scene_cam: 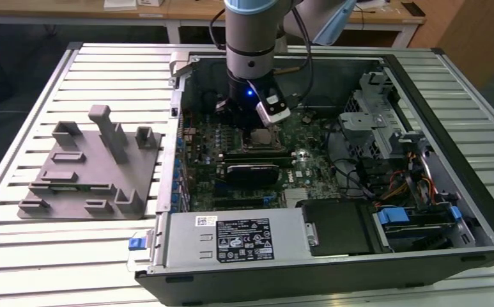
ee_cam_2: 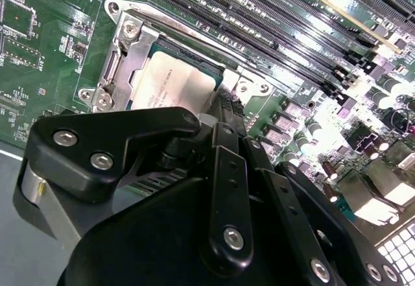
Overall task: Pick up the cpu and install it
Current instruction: 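Close the cpu cover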
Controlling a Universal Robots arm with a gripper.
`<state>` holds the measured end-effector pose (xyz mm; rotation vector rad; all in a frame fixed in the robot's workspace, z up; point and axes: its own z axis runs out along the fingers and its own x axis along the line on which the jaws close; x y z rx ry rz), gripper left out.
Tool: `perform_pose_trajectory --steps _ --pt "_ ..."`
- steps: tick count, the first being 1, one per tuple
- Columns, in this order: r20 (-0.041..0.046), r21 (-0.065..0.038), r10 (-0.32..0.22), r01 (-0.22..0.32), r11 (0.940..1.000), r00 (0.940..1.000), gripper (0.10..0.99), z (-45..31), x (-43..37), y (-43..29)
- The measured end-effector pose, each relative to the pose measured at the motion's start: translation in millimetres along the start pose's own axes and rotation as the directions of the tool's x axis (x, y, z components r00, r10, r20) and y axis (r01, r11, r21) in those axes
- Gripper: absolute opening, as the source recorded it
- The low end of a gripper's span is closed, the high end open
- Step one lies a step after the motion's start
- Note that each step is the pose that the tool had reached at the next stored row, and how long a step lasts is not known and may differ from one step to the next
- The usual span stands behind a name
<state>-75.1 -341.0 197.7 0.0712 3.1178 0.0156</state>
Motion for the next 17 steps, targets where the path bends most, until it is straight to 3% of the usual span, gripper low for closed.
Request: perform_pose_trajectory --steps 8,17 --pt "0.0006 -0.001 0.0 0.0 1.0 1.0 0.106 -1.7 -0.2 0.2" --pt "0.0003 0.0 0.0 0.0 1.0 1.0 0.106 -15.9 -0.4 0.2"
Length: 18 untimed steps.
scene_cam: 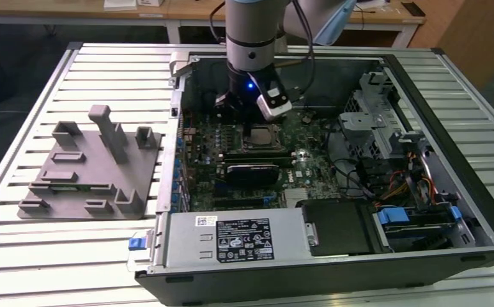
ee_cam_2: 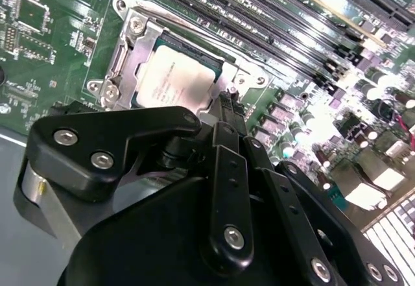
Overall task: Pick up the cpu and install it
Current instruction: 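Close the cpu cover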
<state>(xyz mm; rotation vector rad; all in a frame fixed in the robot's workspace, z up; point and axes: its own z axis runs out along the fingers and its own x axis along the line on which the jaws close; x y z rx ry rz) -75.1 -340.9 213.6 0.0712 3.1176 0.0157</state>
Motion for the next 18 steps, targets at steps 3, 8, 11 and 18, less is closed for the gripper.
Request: perform_pose_trajectory --steps 3,8,11,18 --pt "0.0007 0.0 0.0 0.0 1.0 1.0 0.106 -5.8 -0.2 0.1" --pt "0.002 0.0 0.0 0.0 1.0 1.0 0.106 -14.9 -0.4 0.2" --pt "0.0023 0.0 0.0 0.0 1.0 1.0 0.106 -15.5 -0.4 0.2" --pt "0.0021 0.0 0.0 0.0 1.0 1.0 0.106 -15.6 -2.9 0.3"
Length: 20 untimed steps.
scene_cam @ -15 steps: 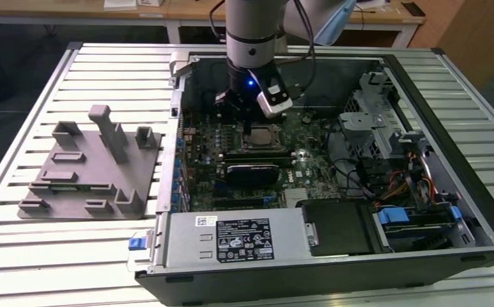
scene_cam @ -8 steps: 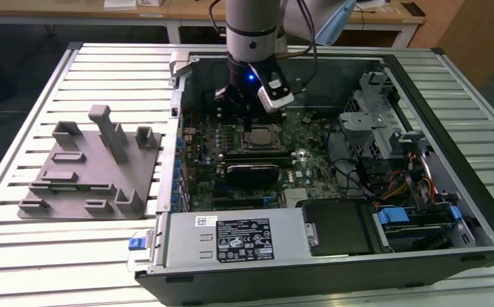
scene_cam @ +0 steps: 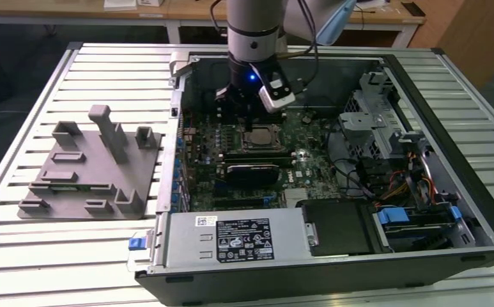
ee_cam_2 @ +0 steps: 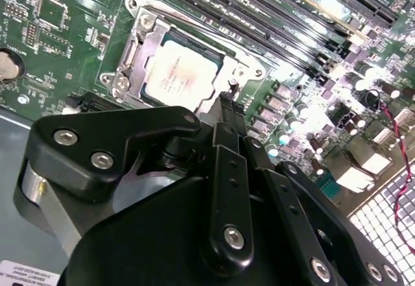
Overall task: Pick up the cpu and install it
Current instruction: 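Close the cpu cover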
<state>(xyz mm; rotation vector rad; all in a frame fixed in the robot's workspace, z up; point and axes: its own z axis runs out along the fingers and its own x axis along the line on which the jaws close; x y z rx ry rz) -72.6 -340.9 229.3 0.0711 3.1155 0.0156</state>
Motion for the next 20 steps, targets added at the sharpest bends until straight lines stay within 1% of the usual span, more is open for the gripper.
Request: perform_pose_trajectory --steps 20 --pt "0.0001 0.0 0.0 0.0 1.0 1.0 0.106 0.7 -25.1 1.1"
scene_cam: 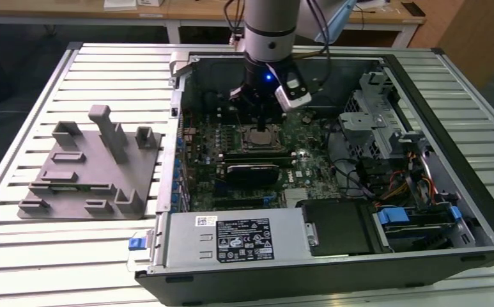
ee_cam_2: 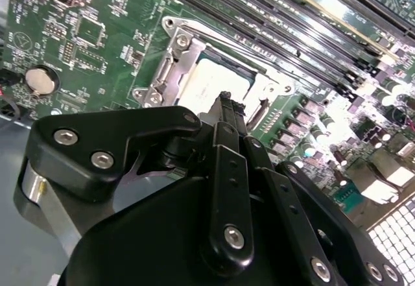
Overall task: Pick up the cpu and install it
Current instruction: 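Close the cpu cover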
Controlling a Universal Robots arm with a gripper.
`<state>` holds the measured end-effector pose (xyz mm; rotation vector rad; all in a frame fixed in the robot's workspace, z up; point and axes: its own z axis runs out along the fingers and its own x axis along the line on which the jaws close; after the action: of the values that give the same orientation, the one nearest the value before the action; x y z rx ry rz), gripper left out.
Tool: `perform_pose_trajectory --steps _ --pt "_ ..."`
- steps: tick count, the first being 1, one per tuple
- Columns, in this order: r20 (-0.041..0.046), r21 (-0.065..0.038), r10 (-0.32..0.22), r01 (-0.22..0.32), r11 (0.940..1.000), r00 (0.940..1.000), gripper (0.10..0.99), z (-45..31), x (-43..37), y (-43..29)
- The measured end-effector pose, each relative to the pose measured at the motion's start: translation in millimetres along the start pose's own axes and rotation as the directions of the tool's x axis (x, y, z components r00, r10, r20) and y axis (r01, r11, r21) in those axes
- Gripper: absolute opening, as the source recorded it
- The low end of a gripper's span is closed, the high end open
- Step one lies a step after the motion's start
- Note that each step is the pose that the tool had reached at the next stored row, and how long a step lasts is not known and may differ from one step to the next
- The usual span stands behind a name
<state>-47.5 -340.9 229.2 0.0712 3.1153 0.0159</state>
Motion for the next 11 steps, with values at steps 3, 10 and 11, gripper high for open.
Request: perform_pose_trajectory --steps 3,10,11 --pt "0.0 0.0 0.0 0.0 1.0 1.0 0.106 0.1 -3.6 0.2" --pt "0.0 0.0 0.0 0.0 1.0 1.0 0.106 0.3 -9.7 0.4" --pt "-0.0001 0.0 0.0 0.0 1.0 1.0 0.106 0.0 -9.7 0.4"
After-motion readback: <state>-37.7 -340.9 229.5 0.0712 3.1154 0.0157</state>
